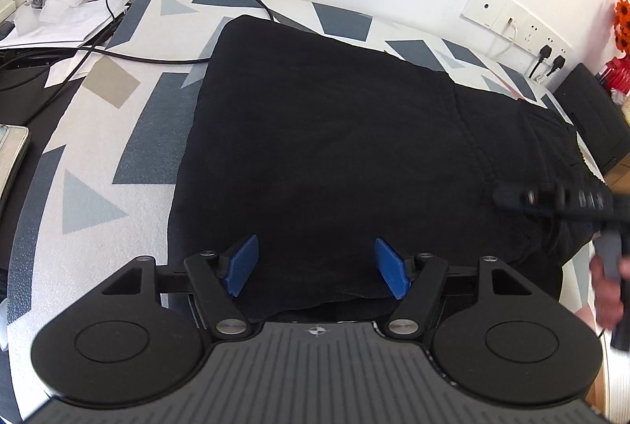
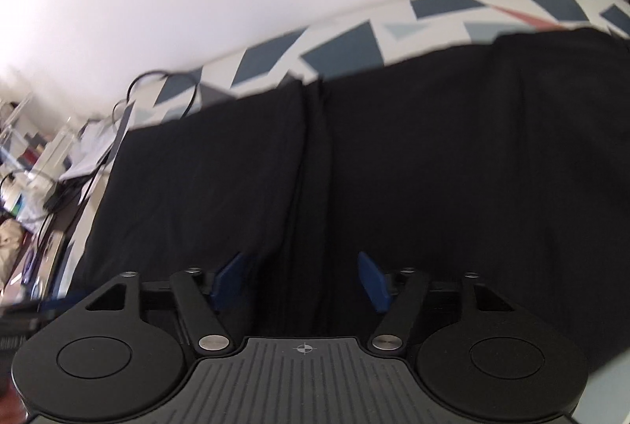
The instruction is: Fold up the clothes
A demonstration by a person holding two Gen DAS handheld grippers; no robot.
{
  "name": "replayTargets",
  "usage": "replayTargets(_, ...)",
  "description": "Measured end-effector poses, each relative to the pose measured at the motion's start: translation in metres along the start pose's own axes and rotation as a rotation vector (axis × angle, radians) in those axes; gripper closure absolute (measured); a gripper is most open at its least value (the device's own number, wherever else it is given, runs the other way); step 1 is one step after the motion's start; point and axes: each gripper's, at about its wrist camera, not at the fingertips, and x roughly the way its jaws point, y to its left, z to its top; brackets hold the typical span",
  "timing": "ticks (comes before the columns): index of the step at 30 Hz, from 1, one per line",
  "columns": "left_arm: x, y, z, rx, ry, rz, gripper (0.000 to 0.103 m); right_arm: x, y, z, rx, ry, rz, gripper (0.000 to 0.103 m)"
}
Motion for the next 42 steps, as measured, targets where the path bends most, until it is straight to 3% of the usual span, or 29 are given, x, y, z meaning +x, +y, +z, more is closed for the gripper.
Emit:
replayTargets(4,0.004,-0.002,0.004,0.012,0.015,0.008,0.033,-0.008,0.023,-0.025,-0.066,-0.038,-0.072,0.042)
replayTargets(6,0.005,-0.003,0.005,0.015,0.022,0.005,0.033,-0.01,0.032,-0.032,-0.081,-0.051,-0.102,0.069)
replayTargets(8,0.005,-0.002,0.006,0.019,0.029,-0.001,0.033,-0.014,0.035,-0.034,-0.066,-0.06,-0.116,0.077)
replayTargets(13,0.006,-0.004,0.007,0.053,0.044,-0.003,0.03,-0.023,0.035,-0.043,-0.059,-0.079,-0.124,0.082)
replayTargets(16,0.011,-0.011,0.004,0.118,0.055,0.015,0.024,-0.026,0.031,-0.046,-0.02,-0.094,-0.122,0.075)
replayTargets(19,0.014,-0.02,0.001,0.179,0.061,0.039,0.018,-0.04,0.028,-0.045,0.045,-0.136,-0.116,0.052)
replayTargets(20,0.014,-0.022,0.0,0.189,0.062,0.043,0.015,-0.047,0.025,-0.045,0.065,-0.163,-0.118,0.038)
replayTargets(22,0.015,-0.024,-0.001,0.189,0.063,0.043,0.013,-0.063,0.019,-0.046,0.103,-0.212,-0.125,0.035)
replayTargets(26,0.017,-0.025,0.001,0.182,0.073,0.035,0.007,-0.102,0.0,-0.041,0.177,-0.288,-0.215,0.03)
replayTargets(28,0.02,-0.027,0.003,0.181,0.082,0.035,0.004,-0.128,-0.011,-0.039,0.22,-0.342,-0.256,0.021)
replayTargets(30,0.022,-0.03,0.004,0.177,0.088,0.041,0.002,-0.154,-0.025,-0.038,0.269,-0.399,-0.303,0.001)
replayTargets(34,0.026,-0.038,0.003,0.179,0.093,0.068,0.001,-0.197,-0.052,-0.043,0.366,-0.488,-0.436,0.001)
replayTargets(37,0.028,-0.042,0.003,0.186,0.098,0.085,0.001,-0.217,-0.069,-0.053,0.439,-0.525,-0.49,0.001)
replayTargets(40,0.031,-0.045,0.004,0.184,0.103,0.098,0.0,-0.223,-0.084,-0.063,0.461,-0.519,-0.527,0.001)
replayTargets(42,0.033,-0.047,0.005,0.181,0.108,0.109,0.0,-0.217,-0.098,-0.066,0.431,-0.463,-0.558,0.001)
